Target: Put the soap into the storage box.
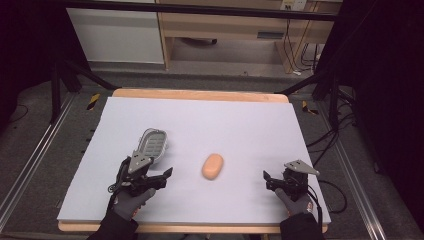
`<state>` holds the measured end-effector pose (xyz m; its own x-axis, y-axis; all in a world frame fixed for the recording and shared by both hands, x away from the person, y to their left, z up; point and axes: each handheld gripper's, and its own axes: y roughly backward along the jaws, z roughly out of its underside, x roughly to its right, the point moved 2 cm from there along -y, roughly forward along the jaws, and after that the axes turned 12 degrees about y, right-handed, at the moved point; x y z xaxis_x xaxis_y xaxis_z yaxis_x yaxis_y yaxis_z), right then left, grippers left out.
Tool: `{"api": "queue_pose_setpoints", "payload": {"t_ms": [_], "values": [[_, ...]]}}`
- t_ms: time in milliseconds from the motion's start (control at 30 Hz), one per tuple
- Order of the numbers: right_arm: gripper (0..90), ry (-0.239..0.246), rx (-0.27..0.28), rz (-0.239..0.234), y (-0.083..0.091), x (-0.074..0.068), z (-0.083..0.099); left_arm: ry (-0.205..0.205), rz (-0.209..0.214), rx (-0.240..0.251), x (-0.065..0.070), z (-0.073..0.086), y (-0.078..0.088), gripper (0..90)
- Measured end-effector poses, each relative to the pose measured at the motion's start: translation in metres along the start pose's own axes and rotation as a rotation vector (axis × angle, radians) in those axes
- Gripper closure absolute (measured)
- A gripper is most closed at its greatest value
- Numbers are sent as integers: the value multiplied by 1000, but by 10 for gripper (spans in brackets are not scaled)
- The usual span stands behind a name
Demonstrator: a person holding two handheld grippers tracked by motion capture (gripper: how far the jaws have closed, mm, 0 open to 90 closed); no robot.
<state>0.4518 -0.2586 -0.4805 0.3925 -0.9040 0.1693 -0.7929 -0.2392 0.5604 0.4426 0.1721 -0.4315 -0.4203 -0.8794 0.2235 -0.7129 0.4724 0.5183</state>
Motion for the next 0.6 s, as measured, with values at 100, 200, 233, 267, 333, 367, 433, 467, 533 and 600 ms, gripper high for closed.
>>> {"api": "queue_pose_setpoints", "payload": {"t_ms": [100, 200, 233, 267, 333, 367, 433, 467, 533, 600], "values": [[82, -6, -1, -6, 1, 0, 0, -6, 6, 2, 4, -4, -3, 249], [81, 2, -2, 0, 0, 0, 0, -13, 9, 3, 9, -9, -6, 249], [81, 4, -1, -1, 0, 0, 0, -19, 8, 4, 10, -10, -7, 249], [81, 6, 0, -2, 0, 0, 0, -24, 5, 3, 12, -11, -9, 249], [81, 2, -1, 0, 0, 0, 0, -23, 10, 2, 14, -14, -11, 249], [81, -6, -1, -6, 1, 0, 0, -22, 13, 6, 15, -15, -12, 249], [81, -2, 2, -6, 1, 0, 0, -25, 15, 5, 18, -16, -15, 249], [80, -4, 2, -7, 1, 0, 0, -23, 16, 5, 19, -16, -16, 249], [81, 2, 3, -3, 0, 1, 0, -27, 16, 0, 22, -17, -19, 249], [80, 2, 3, -4, 0, 1, 0, -36, 19, -3, 25, -18, -22, 248]]}}
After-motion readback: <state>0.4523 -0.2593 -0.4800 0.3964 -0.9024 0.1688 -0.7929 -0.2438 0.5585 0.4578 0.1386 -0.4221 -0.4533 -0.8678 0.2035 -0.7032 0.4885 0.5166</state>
